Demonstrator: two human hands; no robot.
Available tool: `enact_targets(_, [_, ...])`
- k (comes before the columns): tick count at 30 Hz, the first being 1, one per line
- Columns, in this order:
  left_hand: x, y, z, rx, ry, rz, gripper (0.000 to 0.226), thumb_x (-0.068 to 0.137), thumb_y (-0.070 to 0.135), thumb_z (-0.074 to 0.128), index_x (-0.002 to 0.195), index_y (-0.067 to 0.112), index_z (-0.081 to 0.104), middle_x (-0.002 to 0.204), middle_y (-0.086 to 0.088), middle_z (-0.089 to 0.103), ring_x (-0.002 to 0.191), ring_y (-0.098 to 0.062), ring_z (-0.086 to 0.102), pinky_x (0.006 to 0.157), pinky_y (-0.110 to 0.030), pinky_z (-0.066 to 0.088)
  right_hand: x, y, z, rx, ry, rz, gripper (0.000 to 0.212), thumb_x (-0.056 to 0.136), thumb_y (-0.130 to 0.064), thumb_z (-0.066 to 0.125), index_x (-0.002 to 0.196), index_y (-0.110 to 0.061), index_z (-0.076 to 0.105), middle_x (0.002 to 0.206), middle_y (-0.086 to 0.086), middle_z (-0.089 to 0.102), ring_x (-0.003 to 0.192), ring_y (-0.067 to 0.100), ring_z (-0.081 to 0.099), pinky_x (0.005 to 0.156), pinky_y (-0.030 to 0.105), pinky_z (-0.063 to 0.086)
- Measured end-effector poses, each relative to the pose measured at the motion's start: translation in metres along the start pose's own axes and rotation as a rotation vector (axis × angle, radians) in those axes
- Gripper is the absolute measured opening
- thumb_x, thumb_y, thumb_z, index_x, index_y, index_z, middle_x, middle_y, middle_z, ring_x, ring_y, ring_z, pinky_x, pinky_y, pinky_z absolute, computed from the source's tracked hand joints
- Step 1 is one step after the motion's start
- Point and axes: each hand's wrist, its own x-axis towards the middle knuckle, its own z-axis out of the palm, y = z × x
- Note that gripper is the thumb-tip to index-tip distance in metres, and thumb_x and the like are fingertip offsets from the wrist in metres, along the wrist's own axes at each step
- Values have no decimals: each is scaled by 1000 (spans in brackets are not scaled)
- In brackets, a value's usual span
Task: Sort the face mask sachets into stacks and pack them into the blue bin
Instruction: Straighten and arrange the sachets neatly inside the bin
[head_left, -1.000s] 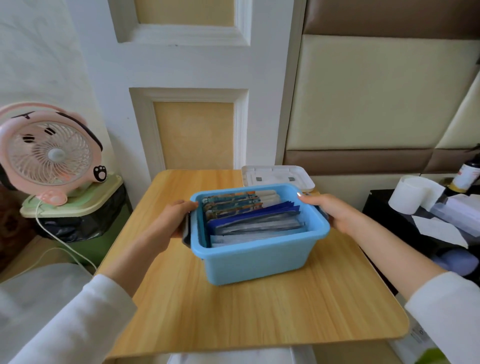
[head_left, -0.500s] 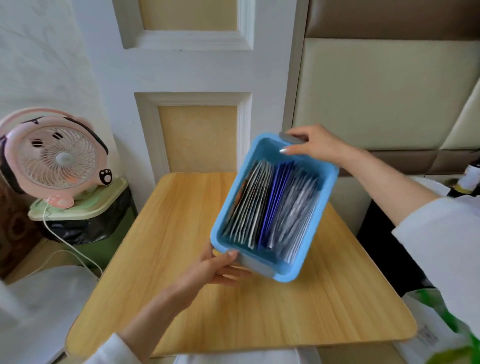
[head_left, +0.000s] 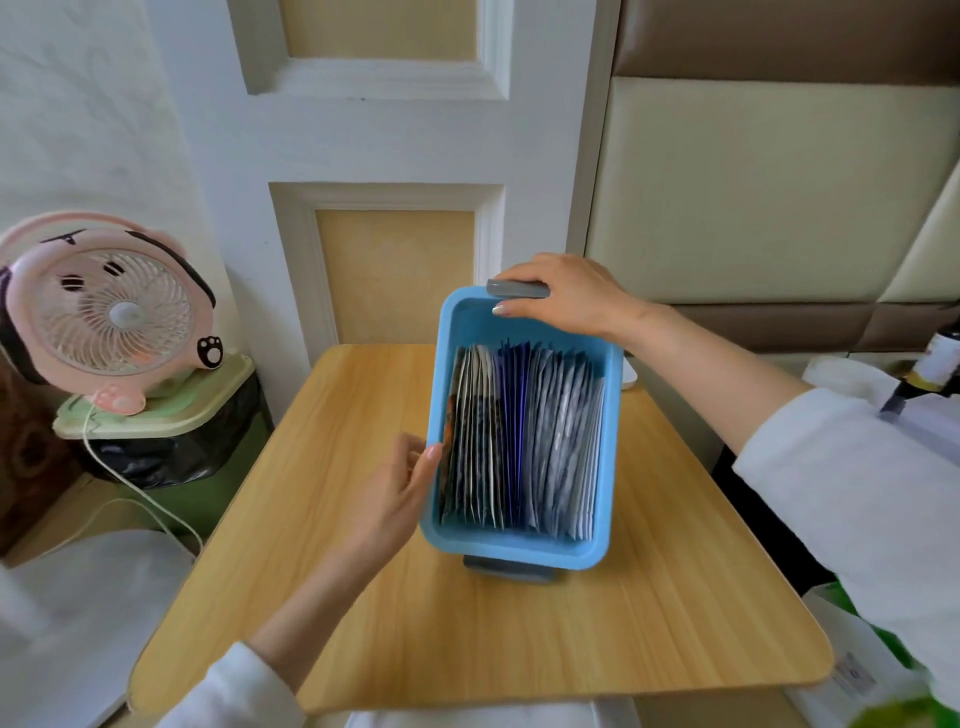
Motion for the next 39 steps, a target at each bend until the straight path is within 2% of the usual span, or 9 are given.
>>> enact_targets(5, [-1, -6, 5, 6, 37, 85, 29, 99, 33, 38, 88, 8, 46, 73, -11, 50, 64, -18, 44, 59, -35, 38, -1, 3, -12, 302, -131, 50, 38, 90, -38, 58, 125, -25, 59, 124, -4, 60, 112, 13, 53, 97, 29, 40])
enact_targets(11, [-1, -7, 7, -26, 31, 105, 28, 98, 33, 39, 85, 8, 43, 71, -3, 46, 64, -16, 41, 59, -34, 36, -4, 7, -8, 341, -63, 85, 29, 85, -45, 62, 108, -27, 68, 106, 1, 67, 100, 21, 59, 92, 40, 45])
enact_targets(13, [3, -7, 7, -5, 69, 84, 25, 99, 33, 39, 89, 12, 44, 74, -6, 52, 66, -20, 48, 59, -38, 42, -4, 7, -7, 337, -70, 96, 30, 85, -42, 63, 111, -27, 66, 105, 0, 65, 95, 16, 58, 87, 34, 45])
enact_targets(16, [3, -9, 13, 33, 214, 82, 21, 98, 35, 39, 109, 17, 43, 97, -1, 57, 89, -19, 58, 74, -39, 53, -7, 8, -8, 272, -41, 119, 31, 84, -41, 64, 113, -29, 65, 102, -4, 65, 93, 16, 59, 84, 34, 46])
enact_targets(19, [-2, -4, 24, 166, 479, 378, 33, 94, 32, 43, 119, 10, 42, 112, 2, 43, 103, -12, 44, 94, -19, 36, -13, 10, -9, 271, 12, 155, 31, 83, -37, 67, 113, -28, 65, 103, -2, 66, 94, 19, 60, 85, 37, 48])
enact_targets(22, [-1, 1, 38, 182, 430, 563, 44, 90, 31, 49, 127, 9, 38, 123, -1, 37, 113, -7, 36, 103, -12, 26, -16, 6, -10, 328, -11, 115, 34, 81, -34, 70, 114, -30, 66, 105, -2, 68, 95, 18, 61, 87, 37, 48])
enact_targets(28, [6, -4, 50, 275, 347, 515, 60, 92, 40, 47, 142, 11, 27, 147, -3, 25, 133, -17, 29, 112, -40, 30, -19, 4, -12, 428, -40, 118, 29, 80, -33, 72, 109, -27, 68, 104, 3, 68, 97, 23, 60, 87, 35, 47])
enact_targets(35, [19, 8, 44, 370, 338, 452, 62, 93, 48, 34, 143, 12, 27, 141, -1, 42, 125, -15, 42, 102, -30, 28, -29, 5, -15, 673, 2, 286, 19, 80, -21, 72, 100, -19, 71, 99, 3, 69, 84, 11, 61, 79, 22, 46])
enact_targets(39, [21, 14, 56, 324, 247, 292, 101, 74, 81, 17, 147, 12, 17, 144, -1, 37, 134, -14, 33, 105, -30, 18, -30, 10, -16, 564, 15, 322, 28, 77, -26, 74, 104, -19, 68, 98, -1, 66, 87, 11, 59, 77, 24, 45])
